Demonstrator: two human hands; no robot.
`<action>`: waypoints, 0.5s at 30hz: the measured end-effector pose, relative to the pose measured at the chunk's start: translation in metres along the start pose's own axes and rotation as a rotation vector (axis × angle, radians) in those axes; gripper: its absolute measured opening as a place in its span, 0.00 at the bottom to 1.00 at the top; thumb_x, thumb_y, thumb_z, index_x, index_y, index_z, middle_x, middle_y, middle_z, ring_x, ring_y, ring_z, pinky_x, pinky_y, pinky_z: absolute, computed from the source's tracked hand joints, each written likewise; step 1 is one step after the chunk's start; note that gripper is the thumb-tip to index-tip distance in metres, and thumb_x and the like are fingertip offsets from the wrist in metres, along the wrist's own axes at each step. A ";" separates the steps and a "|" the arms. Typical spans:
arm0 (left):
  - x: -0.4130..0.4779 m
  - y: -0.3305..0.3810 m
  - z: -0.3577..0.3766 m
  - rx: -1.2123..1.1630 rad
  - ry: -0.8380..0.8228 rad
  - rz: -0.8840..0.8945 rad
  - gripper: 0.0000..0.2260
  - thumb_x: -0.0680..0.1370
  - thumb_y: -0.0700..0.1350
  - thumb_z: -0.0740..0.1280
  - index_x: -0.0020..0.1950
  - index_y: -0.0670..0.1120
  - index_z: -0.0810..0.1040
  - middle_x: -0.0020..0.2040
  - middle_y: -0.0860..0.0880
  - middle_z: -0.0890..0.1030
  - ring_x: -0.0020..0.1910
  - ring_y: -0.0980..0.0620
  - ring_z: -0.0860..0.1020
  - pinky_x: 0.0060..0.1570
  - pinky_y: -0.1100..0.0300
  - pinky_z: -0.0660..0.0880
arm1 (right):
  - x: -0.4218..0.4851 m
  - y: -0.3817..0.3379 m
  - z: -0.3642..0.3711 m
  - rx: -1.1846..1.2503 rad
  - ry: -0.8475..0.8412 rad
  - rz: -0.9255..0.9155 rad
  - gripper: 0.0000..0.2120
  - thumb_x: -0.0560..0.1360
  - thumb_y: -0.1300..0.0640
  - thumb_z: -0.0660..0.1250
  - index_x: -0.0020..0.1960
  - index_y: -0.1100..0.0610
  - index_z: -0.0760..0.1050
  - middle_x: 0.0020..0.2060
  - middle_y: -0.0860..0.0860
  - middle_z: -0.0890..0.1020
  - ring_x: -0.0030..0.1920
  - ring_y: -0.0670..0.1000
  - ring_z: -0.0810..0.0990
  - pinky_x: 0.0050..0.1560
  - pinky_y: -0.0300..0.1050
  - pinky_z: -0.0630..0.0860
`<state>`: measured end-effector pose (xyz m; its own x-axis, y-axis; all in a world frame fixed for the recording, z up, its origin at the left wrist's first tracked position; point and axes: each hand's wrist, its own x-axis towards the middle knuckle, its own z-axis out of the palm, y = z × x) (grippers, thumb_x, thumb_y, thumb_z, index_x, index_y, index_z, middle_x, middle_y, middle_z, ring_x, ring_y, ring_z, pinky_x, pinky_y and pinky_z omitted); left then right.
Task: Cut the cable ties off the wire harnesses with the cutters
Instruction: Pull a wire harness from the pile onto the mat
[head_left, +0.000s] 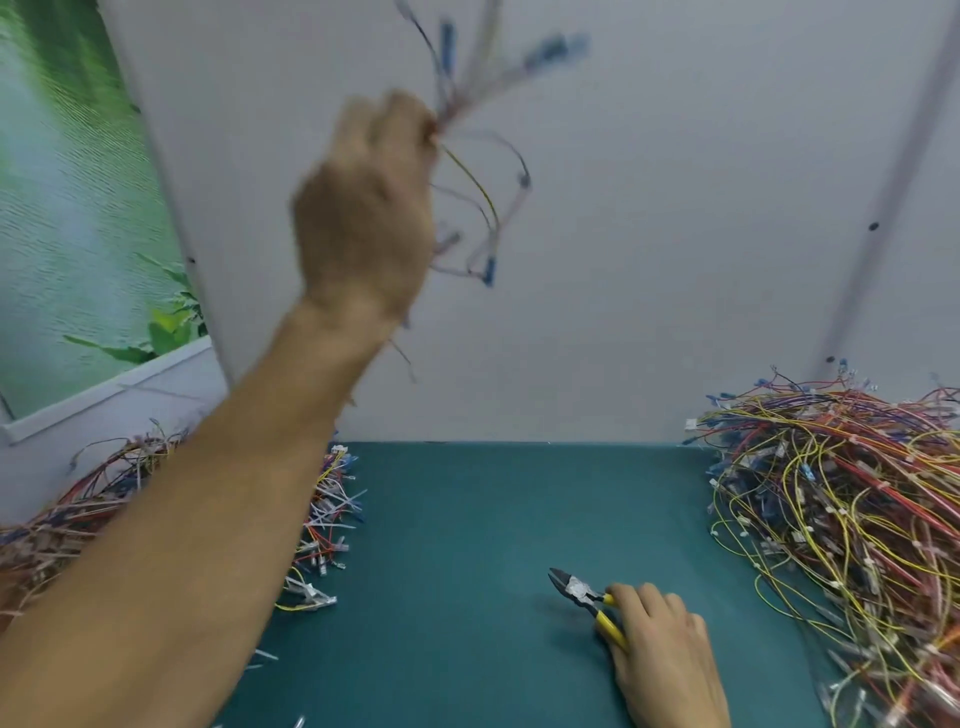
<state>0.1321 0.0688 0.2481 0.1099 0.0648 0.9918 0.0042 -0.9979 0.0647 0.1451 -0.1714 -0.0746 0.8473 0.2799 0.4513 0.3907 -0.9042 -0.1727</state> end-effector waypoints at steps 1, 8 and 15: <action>-0.015 0.008 0.010 -0.049 -0.081 0.033 0.12 0.80 0.48 0.56 0.51 0.43 0.76 0.46 0.41 0.78 0.40 0.37 0.76 0.35 0.46 0.72 | 0.000 -0.001 -0.002 0.007 -0.014 0.003 0.20 0.51 0.55 0.84 0.39 0.51 0.79 0.30 0.47 0.75 0.29 0.54 0.75 0.28 0.47 0.71; -0.160 0.029 0.065 -0.319 -0.911 -0.417 0.07 0.76 0.47 0.67 0.52 0.50 0.82 0.48 0.47 0.84 0.50 0.44 0.80 0.49 0.54 0.76 | -0.004 -0.004 -0.011 0.046 -0.057 0.095 0.19 0.61 0.56 0.81 0.49 0.53 0.80 0.37 0.48 0.78 0.37 0.55 0.77 0.36 0.49 0.71; -0.229 0.038 0.064 -0.585 -1.108 -0.761 0.17 0.75 0.38 0.68 0.63 0.50 0.76 0.38 0.54 0.82 0.39 0.57 0.80 0.40 0.70 0.71 | 0.003 -0.007 -0.030 0.516 -0.019 0.406 0.07 0.78 0.53 0.64 0.43 0.52 0.68 0.38 0.49 0.74 0.42 0.57 0.72 0.41 0.50 0.67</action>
<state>0.1707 0.0157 0.0169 0.9575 0.2591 0.1265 0.0436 -0.5635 0.8250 0.1346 -0.1742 -0.0456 0.9681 -0.0411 0.2473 0.1571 -0.6695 -0.7260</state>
